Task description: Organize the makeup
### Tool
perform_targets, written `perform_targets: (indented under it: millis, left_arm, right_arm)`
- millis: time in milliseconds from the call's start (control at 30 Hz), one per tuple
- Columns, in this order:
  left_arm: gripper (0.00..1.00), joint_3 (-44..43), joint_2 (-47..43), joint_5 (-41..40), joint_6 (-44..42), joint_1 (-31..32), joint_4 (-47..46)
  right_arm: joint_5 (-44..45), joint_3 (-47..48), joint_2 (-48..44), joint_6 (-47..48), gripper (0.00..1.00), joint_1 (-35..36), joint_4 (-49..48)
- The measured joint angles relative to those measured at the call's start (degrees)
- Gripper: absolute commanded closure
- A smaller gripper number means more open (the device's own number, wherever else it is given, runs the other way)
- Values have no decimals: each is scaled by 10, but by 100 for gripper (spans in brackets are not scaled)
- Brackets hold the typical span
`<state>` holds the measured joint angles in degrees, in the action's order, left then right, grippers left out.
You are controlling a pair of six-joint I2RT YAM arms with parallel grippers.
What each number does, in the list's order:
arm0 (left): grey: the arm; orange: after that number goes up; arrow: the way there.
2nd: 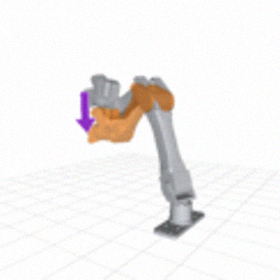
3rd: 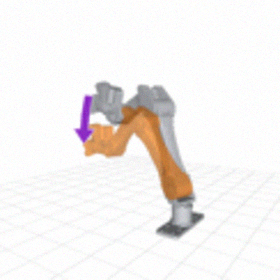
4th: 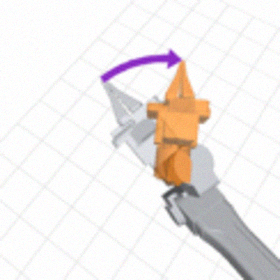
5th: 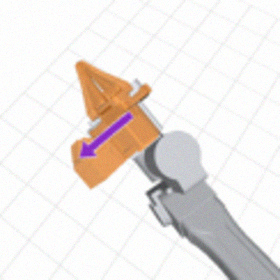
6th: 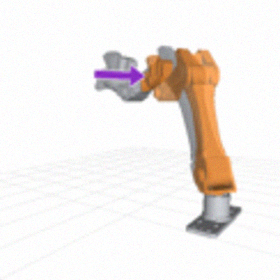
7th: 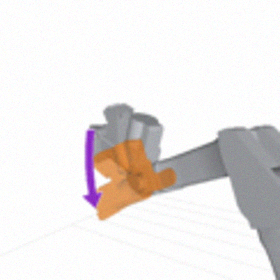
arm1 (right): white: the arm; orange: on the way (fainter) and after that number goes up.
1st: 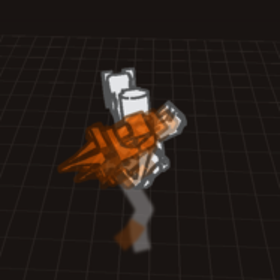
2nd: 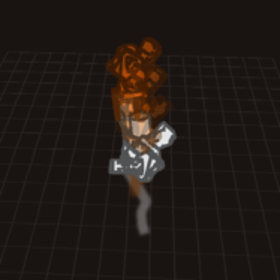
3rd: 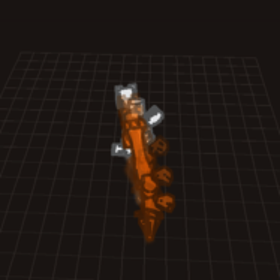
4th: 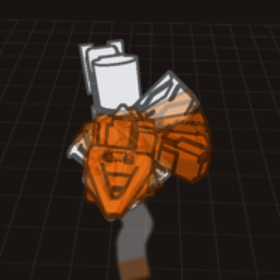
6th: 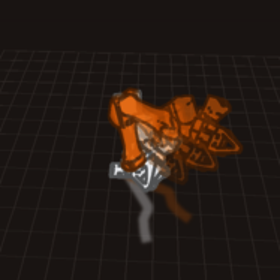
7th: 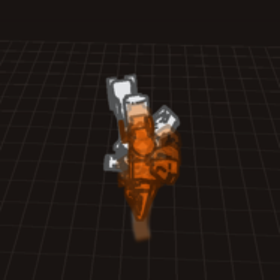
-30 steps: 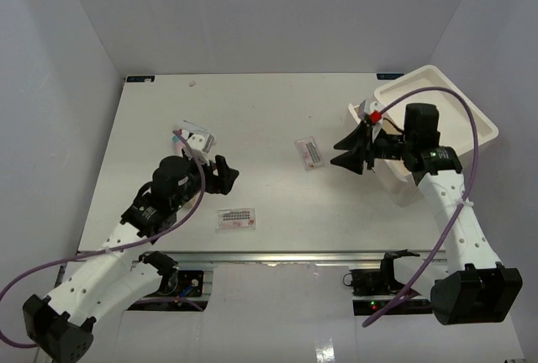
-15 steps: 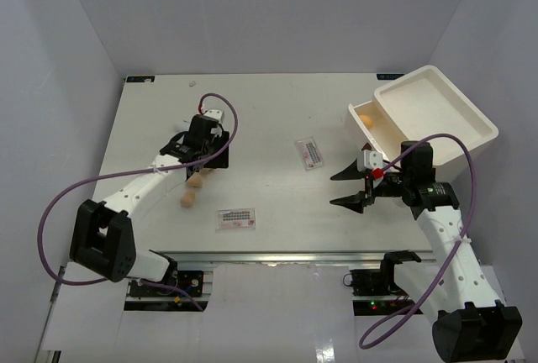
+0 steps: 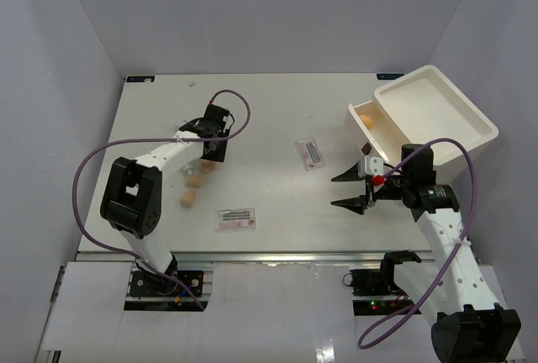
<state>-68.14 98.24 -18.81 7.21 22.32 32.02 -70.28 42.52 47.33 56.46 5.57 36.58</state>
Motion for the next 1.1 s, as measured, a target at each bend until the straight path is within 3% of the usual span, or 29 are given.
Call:
perform_targets:
  millis: [300,433,567,833,1100]
  left_arm:
    - [50,-4,49,-1,-18,-7,8]
    - [66,-6,50,1,-22,-11,6]
    - [72,-7,54,3,-22,-15,3]
    - [96,-10,55,10,-22,-16,4]
    - [100,3,-39,93,-8,-18,-1]
  right_arm:
    - [0,0,-6,3,35,-4,7]
    - [0,0,-9,5,35,-4,8]
    - [0,0,-9,8,35,-5,10]
    - [-2,0,-20,13,35,-7,23]
    - [-3,0,-23,13,36,-8,26]
